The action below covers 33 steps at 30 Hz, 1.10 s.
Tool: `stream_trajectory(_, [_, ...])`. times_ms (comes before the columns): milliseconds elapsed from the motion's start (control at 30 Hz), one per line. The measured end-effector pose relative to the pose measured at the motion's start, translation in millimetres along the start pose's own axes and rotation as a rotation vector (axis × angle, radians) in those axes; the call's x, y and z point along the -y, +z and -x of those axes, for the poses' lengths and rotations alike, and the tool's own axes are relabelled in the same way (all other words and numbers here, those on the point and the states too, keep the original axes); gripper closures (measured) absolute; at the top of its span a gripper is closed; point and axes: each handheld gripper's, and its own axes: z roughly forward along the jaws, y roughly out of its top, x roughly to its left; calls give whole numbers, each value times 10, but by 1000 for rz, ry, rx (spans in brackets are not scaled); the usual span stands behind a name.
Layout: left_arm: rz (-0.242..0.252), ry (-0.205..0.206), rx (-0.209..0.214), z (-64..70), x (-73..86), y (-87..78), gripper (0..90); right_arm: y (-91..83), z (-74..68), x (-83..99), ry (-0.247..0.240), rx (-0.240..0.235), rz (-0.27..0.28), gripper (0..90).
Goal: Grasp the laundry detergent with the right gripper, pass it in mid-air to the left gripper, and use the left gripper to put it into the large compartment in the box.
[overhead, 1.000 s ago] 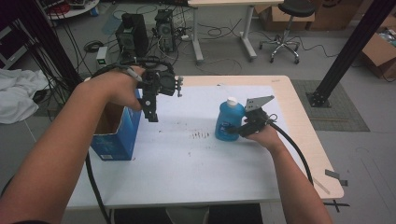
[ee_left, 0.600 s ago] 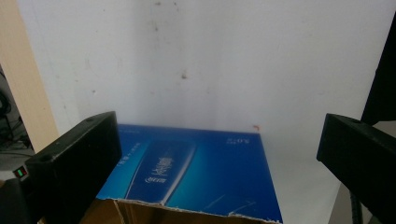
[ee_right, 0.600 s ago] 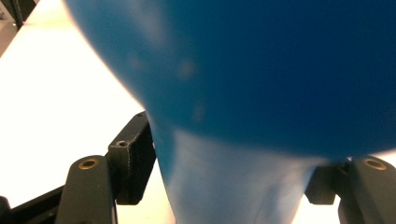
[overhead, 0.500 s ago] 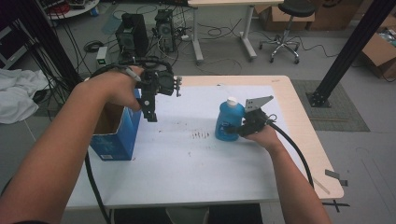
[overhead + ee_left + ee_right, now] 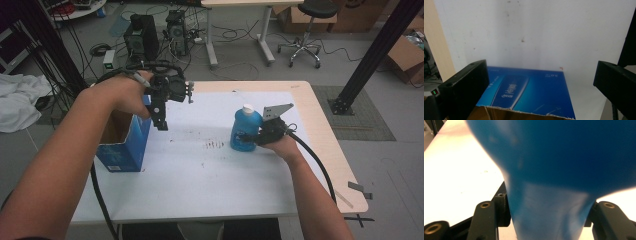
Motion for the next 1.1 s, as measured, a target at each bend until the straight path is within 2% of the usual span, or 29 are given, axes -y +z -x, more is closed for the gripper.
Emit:
stream_trajectory(200, [-2, 1, -5, 8, -15, -25, 6, -21, -75, -75, -32, -6, -4, 462])
stream_trajectory(333, [-2, 10, -9, 26, -40, -49, 6, -125, -160, -198, -61, -24, 22, 469])
stream_trajectory(433, [6, 13, -13, 47, -55, -75, 6, -163, -195, -242, -74, -27, 16, 469])
stream_trajectory(600, [7, 27, -7, 118, -137, -127, 3, -236, -351, -378, -116, -67, -8, 471])
stream_trajectory(867, [10, 64, 4, 252, -277, -169, 3, -139, -582, -517, -174, -141, -16, 470])
stream_trajectory(1100, [20, 88, 23, 379, -382, -139, 3, 28, -707, -561, -184, -180, -18, 470])
